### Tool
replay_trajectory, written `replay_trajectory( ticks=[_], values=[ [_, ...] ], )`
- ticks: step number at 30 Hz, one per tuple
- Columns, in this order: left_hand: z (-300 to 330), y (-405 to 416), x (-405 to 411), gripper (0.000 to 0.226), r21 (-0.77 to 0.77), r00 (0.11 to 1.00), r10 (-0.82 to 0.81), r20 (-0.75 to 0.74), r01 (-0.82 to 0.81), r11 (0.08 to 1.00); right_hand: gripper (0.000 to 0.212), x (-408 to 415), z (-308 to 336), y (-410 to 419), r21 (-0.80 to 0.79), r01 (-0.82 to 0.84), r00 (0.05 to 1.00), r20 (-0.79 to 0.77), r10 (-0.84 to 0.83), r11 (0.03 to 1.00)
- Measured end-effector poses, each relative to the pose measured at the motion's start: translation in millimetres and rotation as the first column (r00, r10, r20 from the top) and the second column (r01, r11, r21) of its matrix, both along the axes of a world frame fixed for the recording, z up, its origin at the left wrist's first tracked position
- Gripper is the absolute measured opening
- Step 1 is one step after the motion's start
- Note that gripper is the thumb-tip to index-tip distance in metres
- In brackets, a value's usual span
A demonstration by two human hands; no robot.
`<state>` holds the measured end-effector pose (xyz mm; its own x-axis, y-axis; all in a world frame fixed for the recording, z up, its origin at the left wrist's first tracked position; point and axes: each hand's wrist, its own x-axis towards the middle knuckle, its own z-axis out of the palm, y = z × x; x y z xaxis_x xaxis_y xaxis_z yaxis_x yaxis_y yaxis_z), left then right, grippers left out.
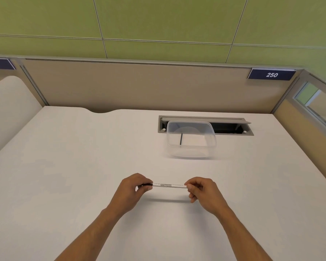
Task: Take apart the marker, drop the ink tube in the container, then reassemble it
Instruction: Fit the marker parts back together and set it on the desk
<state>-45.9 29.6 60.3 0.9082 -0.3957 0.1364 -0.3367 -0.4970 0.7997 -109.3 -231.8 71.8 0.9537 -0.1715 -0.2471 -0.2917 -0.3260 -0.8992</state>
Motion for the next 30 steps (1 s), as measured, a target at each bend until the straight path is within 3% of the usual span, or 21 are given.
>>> replay_trajectory(
  ticks=[14, 23, 30],
  values=[
    [-10, -12, 8, 0.010, 0.044, 0.993, 0.005, -0.115, 0.000, 0.999, 0.018, 1, -23, -16, -0.038, 0.101, 0.995, 0.018, -0.101, 0.994],
    [-23, -16, 29, 0.010, 0.014, 0.953, -0.021, -0.302, 0.026, 1.000, 0.023, 15, -39, -18, -0.085, 0.118, 0.990, 0.091, -0.110, 0.989],
    [-40, -25, 45, 0.013, 0.161, 0.994, -0.031, -0.109, 0.049, 0.986, 0.013, 28, -59, -23, -0.323, 0.105, 0.983, 0.178, -0.049, 0.940]
  ],
)
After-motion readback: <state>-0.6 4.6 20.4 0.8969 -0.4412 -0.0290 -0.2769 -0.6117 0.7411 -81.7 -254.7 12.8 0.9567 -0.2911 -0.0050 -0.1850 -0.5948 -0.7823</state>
